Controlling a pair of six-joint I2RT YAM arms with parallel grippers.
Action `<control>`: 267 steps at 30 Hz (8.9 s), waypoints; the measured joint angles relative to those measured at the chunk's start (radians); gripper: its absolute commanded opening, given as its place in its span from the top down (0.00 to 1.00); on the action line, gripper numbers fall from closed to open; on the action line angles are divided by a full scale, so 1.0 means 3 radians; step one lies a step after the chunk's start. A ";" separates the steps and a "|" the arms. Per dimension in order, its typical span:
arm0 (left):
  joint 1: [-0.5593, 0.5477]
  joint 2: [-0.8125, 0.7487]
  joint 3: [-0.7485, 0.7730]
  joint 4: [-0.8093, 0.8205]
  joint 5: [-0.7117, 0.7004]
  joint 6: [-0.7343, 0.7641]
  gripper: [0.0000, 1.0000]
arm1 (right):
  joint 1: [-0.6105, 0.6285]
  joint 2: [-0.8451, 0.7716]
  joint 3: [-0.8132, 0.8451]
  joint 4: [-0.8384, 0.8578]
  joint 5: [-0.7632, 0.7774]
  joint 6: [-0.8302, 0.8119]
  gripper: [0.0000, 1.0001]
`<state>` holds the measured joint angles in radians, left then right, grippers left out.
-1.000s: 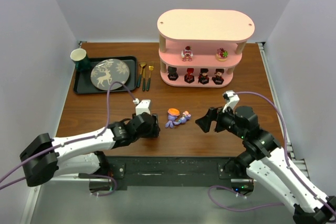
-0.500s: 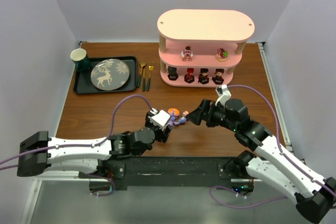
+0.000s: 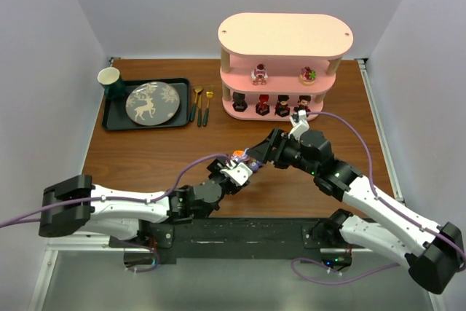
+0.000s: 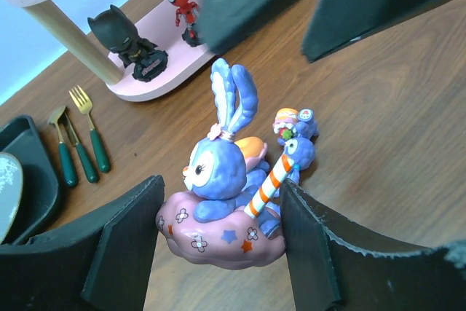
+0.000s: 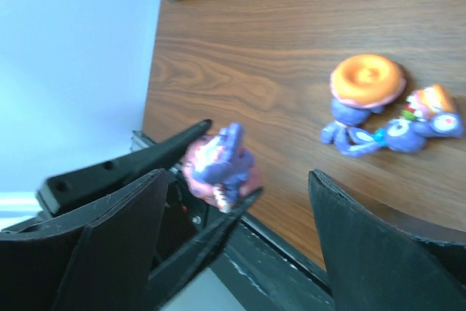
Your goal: Place and organize the plastic toys onto the shelf
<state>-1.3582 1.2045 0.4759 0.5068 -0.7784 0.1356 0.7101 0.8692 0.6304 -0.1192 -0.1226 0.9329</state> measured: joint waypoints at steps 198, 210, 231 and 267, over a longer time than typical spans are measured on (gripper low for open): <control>0.2104 0.2426 0.5005 -0.0916 0.0679 -0.0239 1.00 | 0.0192 -0.0601 -0.0670 -0.0203 0.1395 -0.1708 0.02; 0.2112 0.2396 0.4738 -0.0779 0.0827 -0.0238 0.96 | 0.0192 -0.0495 -0.0698 -0.0173 0.1385 -0.1729 0.01; 0.2186 0.2190 0.4505 -0.0718 0.1110 -0.0338 0.02 | 0.0192 -0.0495 -0.0713 -0.0153 0.1371 -0.1742 0.02; 0.1423 -0.0521 0.0619 -0.2196 0.1999 -0.2079 0.01 | 0.0192 -0.0921 -0.0544 -0.0944 0.0959 -0.1456 0.06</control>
<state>-0.9314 1.0481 0.6617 -0.1520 -0.1787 -0.4881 0.7677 0.5930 0.4671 -0.4023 0.1650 0.4961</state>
